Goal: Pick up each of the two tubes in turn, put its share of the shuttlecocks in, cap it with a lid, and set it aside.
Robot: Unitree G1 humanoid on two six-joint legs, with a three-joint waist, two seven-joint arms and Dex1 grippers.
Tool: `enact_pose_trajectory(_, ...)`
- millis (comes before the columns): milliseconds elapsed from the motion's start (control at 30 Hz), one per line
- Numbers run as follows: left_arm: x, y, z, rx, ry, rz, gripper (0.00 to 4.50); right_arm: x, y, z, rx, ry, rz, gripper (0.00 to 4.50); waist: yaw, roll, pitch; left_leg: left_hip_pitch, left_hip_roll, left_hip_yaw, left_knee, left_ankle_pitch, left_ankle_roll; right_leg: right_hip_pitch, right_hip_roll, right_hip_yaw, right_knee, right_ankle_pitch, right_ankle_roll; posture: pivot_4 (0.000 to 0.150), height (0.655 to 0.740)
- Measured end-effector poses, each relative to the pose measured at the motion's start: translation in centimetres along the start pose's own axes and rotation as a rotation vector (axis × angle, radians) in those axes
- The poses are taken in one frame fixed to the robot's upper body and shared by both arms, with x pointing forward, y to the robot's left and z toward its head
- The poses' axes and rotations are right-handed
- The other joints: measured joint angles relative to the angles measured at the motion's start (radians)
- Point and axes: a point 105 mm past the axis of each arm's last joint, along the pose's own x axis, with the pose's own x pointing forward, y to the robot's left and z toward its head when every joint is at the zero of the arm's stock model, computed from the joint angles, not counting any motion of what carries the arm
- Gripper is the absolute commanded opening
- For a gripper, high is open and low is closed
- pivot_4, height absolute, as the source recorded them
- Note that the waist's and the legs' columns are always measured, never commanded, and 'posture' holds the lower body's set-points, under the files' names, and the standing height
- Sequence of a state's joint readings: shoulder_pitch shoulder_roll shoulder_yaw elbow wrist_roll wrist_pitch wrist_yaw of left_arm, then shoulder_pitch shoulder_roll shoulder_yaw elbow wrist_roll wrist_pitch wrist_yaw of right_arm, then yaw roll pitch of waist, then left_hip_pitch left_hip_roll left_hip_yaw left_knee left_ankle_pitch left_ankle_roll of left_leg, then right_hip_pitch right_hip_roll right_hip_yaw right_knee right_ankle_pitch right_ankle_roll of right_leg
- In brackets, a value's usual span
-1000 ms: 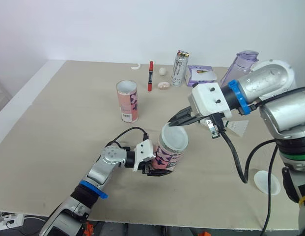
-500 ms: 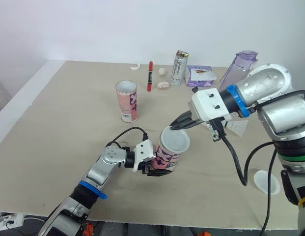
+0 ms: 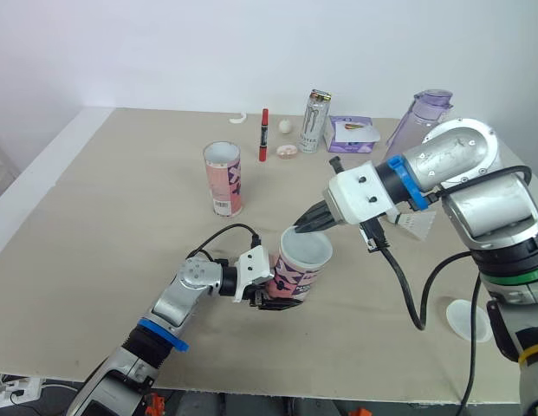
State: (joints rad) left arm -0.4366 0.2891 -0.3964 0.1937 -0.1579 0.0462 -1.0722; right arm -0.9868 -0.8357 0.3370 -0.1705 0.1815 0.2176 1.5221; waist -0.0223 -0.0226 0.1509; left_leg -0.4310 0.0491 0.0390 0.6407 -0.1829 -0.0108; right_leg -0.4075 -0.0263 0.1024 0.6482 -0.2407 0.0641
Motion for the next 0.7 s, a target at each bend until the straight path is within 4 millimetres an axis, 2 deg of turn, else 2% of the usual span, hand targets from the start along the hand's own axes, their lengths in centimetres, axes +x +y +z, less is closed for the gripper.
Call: enact_pose_trajectory(700,-0.03,0.02,0.01,-0.002,0.001,0.005,3.12,-0.15,-0.27,-0.22,-0.011,0.007,-0.006,0.08,0.0,0.0,0.0,0.001,0.001,0.0,-0.001,0.0,0.0,-0.001,0.0,0.001,0.0,0.0,0.0,0.15,0.74)
